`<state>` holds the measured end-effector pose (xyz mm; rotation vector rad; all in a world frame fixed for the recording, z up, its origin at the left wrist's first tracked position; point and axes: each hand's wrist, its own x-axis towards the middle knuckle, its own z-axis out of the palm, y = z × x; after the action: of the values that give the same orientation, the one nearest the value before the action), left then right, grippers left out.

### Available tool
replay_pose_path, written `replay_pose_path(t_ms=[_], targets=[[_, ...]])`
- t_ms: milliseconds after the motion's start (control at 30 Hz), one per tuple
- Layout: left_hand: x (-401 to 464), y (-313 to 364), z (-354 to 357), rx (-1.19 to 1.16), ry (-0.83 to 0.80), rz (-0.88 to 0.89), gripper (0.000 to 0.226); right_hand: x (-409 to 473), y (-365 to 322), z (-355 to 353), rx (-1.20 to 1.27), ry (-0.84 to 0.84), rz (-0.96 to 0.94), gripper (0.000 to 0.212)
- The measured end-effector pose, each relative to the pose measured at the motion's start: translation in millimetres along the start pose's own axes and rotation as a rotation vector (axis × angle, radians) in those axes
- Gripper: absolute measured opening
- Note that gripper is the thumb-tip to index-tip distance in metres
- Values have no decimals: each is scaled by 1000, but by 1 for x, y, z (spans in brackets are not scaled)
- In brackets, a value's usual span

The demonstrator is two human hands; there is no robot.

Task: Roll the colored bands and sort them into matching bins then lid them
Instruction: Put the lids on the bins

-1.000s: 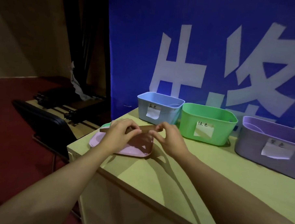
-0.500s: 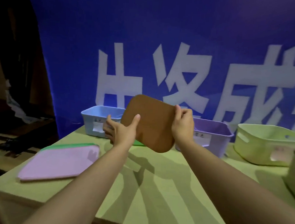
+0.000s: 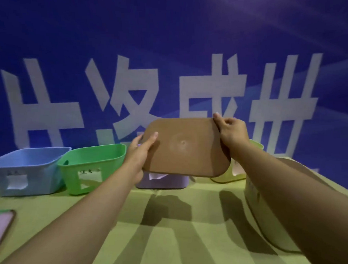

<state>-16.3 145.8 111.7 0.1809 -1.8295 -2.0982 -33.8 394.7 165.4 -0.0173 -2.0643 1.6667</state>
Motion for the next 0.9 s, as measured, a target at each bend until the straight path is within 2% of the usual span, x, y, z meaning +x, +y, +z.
replay_pose_path(t_ms=[67,167,300,467,600,900], targets=[[6,-7,31,35,-72,-3,43,17,10,-19,-26,17,30,54],[17,-19,73,-50,-16,-7,33,43,27,-47,-25,-13,133,46],[37,-35,121,-105,100,-40,51,65,46,-76,-20,-105,197,30],[59,-48,179,-46,72,-59,54,102,78,-97,-201,-90,136,16],[73,-62,211,85,11,-78,48,130,101,-103,-305,-84,130,35],[96,-100,245,296,-39,-132,67,185,146,-95,-508,-126,191,46]])
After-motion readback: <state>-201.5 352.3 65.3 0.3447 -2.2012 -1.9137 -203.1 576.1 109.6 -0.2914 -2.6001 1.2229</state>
